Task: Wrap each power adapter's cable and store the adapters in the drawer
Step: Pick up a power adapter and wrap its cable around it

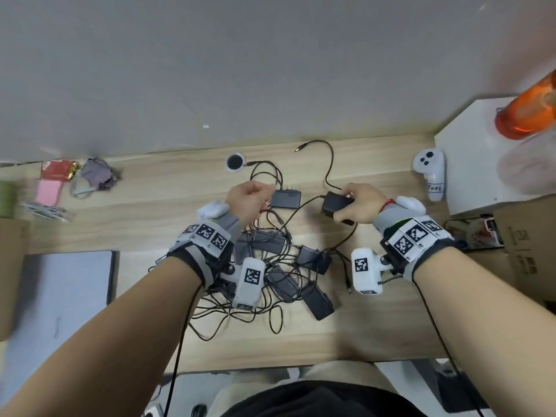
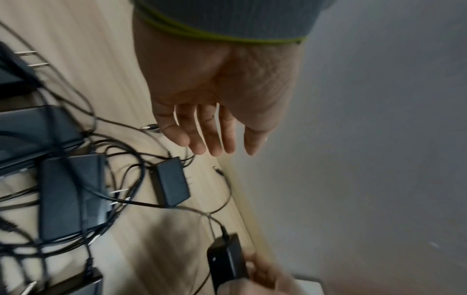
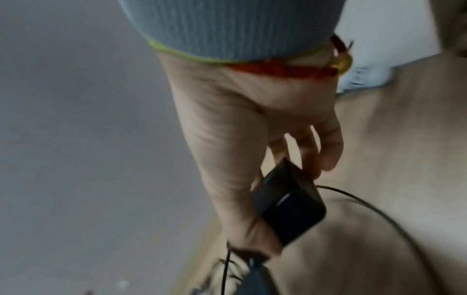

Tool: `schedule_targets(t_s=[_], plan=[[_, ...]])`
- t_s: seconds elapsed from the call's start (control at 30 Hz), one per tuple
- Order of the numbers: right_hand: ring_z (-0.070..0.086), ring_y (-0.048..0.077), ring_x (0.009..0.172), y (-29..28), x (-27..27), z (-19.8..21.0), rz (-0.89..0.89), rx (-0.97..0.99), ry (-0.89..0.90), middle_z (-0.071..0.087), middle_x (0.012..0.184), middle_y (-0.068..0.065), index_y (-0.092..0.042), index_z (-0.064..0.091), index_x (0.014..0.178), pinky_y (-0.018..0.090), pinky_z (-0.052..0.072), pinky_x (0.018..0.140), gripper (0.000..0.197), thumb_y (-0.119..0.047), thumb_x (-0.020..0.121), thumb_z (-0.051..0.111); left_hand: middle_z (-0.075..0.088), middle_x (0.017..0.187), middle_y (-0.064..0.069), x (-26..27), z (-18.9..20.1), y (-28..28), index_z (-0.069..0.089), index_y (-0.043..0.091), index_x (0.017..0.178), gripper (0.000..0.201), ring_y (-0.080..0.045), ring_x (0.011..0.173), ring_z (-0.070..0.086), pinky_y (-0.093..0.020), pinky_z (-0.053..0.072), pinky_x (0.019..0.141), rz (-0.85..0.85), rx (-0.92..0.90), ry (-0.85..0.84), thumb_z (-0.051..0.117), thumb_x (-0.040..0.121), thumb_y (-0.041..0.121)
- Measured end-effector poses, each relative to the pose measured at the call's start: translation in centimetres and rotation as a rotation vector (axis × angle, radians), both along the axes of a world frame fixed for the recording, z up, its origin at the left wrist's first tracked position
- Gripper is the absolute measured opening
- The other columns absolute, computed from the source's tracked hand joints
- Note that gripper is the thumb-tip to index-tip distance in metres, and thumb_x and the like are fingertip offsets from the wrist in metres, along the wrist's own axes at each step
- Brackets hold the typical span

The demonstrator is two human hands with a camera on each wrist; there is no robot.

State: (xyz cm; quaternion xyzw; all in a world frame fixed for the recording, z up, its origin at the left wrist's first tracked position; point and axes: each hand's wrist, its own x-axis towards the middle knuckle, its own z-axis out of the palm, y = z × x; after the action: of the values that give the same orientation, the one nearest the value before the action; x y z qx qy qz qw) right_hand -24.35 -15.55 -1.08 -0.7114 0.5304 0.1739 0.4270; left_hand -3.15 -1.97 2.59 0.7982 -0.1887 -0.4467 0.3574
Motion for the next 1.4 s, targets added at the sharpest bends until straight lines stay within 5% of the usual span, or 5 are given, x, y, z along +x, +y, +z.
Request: schedule_targets(t_s=[0.23, 0.47, 0.6, 0.77, 1.4], plan=[[0.058, 0.015, 0.087, 1.4, 5.0, 13.3, 0.280, -0.152, -0.506, 0.063, 0.096, -0.005, -0.025, 0.061, 0.104, 0.023, 0.047, 0.079, 0.051, -0.018, 0.060, 0.088, 0.068, 0.088, 0.011, -0.3, 9.8, -1.2, 0.066, 0.034, 0.095, 0.015, -0.003, 0.079, 0.064, -0.026, 0.055, 0.071, -0.324, -0.201, -0.065, 0.061, 0.092, 0.048], [0.061, 0.017, 0.095, 6.1, 7.7, 19.6, 0.081, -0.133, -0.852, 0.048, 0.118, 0.005, -0.023, 0.025, 0.133, 0.031, 0.057, 0.082, 0.089, -0.007, 0.069, 0.085, 0.064, 0.079, -0.006, 2.1, 15.0, 1.5, 0.065, -0.003, 0.109, 0.046, -0.012, 0.063, 0.059, -0.024, 0.048, 0.058, -0.240, -0.382, 0.085, 0.062, 0.093, 0.040], [0.068, 0.017, 0.098, 10.1, 10.2, 19.3, 0.074, -0.013, -0.761, 0.059, 0.118, 0.003, -0.026, 0.023, 0.140, 0.037, 0.056, 0.090, 0.099, -0.048, 0.064, 0.084, 0.065, 0.084, -0.008, 3.9, 18.2, 2.9, 0.058, -0.002, 0.114, 0.040, -0.019, 0.069, 0.063, -0.030, 0.052, 0.066, -0.083, -0.476, 0.227, 0.056, 0.098, 0.034], [0.060, 0.012, 0.066, 13.8, 12.8, 21.1, 0.344, -0.002, -0.605, 0.069, 0.073, -0.004, -0.022, 0.061, 0.095, 0.029, 0.048, 0.073, 0.022, -0.043, 0.094, 0.060, 0.062, 0.071, -0.004, 5.6, 22.2, 4.9, 0.058, 0.008, 0.106, 0.034, -0.020, 0.062, 0.061, -0.028, 0.052, 0.058, -0.056, -0.530, 0.207, 0.055, 0.097, 0.041], [0.044, -0.003, 0.053, 13.1, 13.8, 26.7, 0.141, -0.237, -0.854, 0.056, 0.071, -0.006, -0.007, 0.071, 0.099, 0.007, 0.032, 0.053, 0.026, -0.031, 0.095, 0.062, 0.064, 0.089, -0.012, 8.9, 24.4, 10.0, 0.062, 0.014, 0.096, 0.040, -0.026, 0.067, 0.060, -0.025, 0.051, 0.058, -0.205, -0.489, 0.226, 0.071, 0.076, 0.047]])
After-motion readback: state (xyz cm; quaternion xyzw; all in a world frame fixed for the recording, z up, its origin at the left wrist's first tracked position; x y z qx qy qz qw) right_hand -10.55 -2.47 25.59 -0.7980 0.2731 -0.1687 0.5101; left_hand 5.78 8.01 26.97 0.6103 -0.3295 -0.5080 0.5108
